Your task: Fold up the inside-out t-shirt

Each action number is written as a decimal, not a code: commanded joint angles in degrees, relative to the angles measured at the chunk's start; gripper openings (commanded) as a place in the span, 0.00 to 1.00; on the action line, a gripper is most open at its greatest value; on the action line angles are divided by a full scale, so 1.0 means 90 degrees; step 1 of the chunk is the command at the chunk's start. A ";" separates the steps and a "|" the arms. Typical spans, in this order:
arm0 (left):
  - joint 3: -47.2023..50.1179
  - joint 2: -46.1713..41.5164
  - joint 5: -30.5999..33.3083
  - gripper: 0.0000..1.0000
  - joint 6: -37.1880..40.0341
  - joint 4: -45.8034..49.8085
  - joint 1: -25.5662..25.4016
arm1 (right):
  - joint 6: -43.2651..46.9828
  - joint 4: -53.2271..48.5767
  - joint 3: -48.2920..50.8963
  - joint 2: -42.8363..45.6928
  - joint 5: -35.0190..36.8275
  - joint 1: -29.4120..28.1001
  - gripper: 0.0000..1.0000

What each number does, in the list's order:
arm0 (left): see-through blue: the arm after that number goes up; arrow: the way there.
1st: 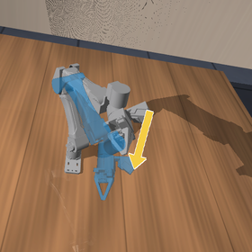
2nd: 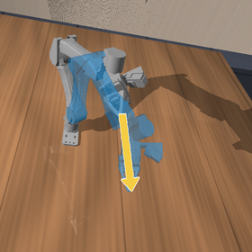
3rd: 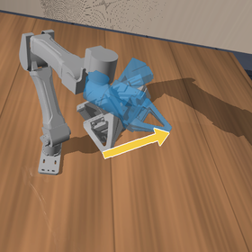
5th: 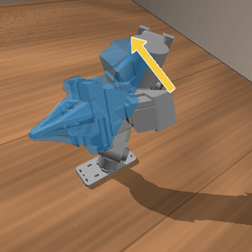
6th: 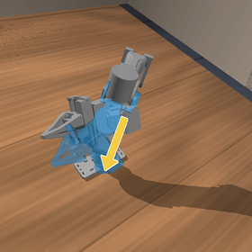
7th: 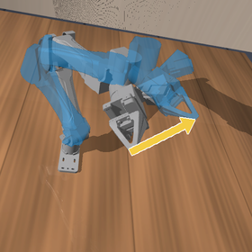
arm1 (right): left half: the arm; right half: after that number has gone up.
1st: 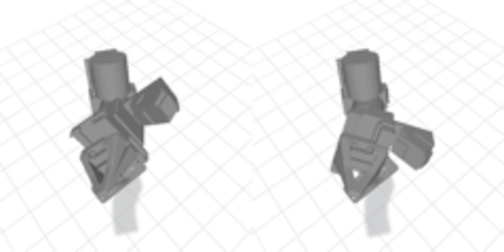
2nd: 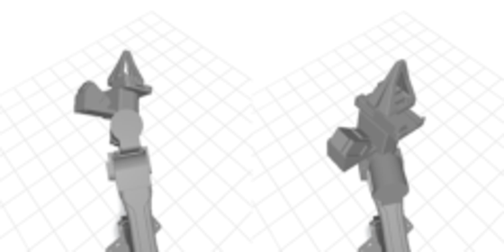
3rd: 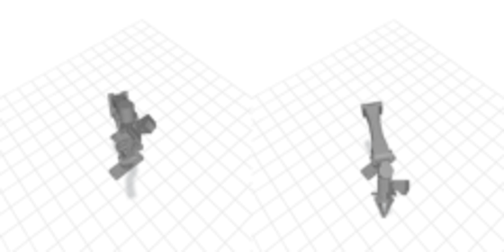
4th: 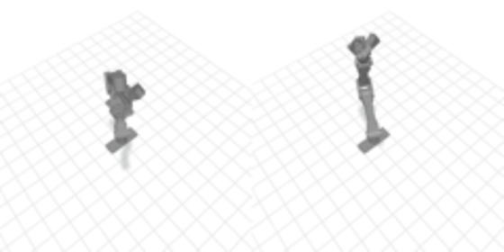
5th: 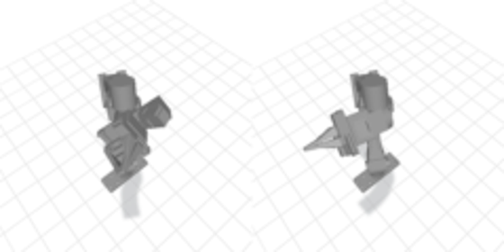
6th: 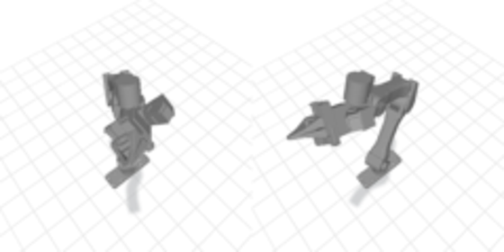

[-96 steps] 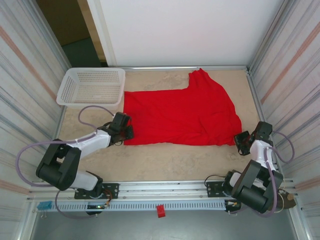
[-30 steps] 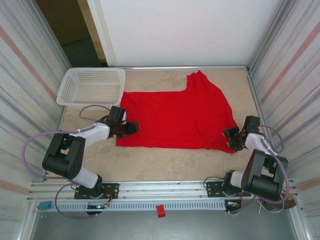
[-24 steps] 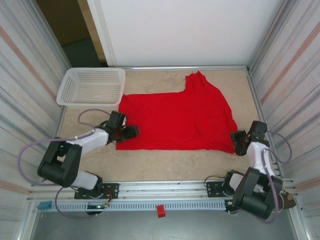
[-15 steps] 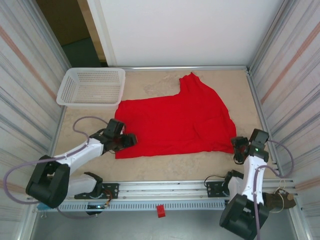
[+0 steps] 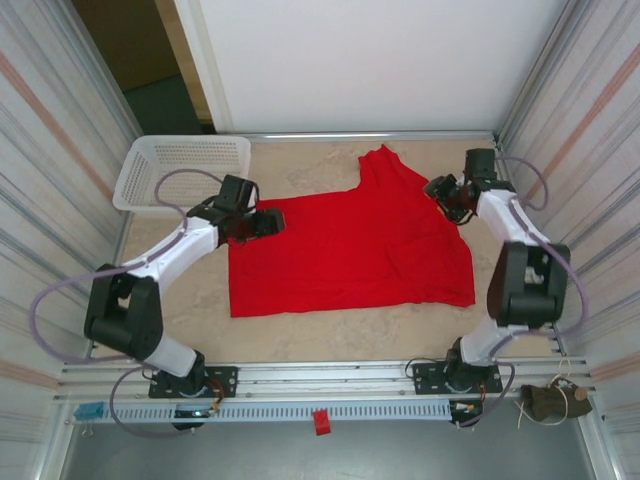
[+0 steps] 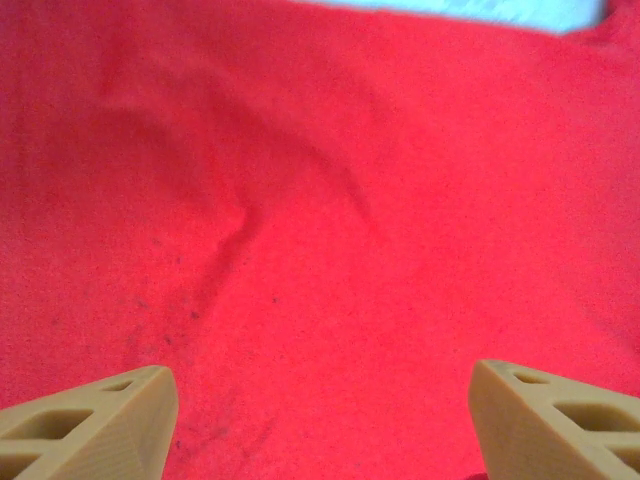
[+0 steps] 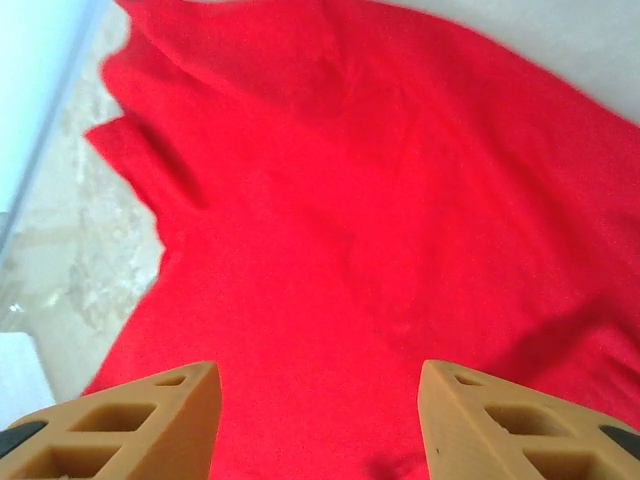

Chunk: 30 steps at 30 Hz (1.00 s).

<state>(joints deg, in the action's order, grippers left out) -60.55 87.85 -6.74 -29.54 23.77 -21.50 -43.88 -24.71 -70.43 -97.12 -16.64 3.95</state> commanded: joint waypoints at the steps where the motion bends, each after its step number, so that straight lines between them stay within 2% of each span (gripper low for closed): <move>1: -0.0079 0.0295 -0.0149 0.77 0.0231 0.0037 -0.0124 | -0.0071 0.0117 0.0018 -0.0706 -0.0202 -0.0051 0.52; 6: 0.0141 0.0581 -0.0193 0.77 0.0168 -0.0203 -0.0327 | -0.0626 0.0622 0.1057 -0.0710 0.0227 0.0072 0.52; 18: 0.0897 0.0793 -0.0213 0.78 -0.0082 -0.0612 -0.0736 | -0.1267 0.0392 0.3401 0.1256 0.0999 0.1444 0.53; 25: 0.1545 0.0704 -0.0163 0.78 -0.0561 -0.0947 -0.1138 | -0.1349 -0.0166 0.4125 0.2723 0.1277 0.1845 0.54; 28: 0.1793 0.0460 -0.0213 0.78 -0.0911 -0.1019 -0.1289 | -0.1318 -0.0186 0.4129 0.3218 0.1141 0.1894 0.54; 30: 0.1807 0.0130 -0.0289 0.78 -0.1113 -0.1003 -0.1296 | -0.1074 -0.0071 0.3777 0.3201 0.0776 0.1886 0.54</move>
<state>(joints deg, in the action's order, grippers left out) -46.48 91.20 -7.77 -34.98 11.90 -32.58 -54.85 -24.18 -33.21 -69.34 -7.75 20.67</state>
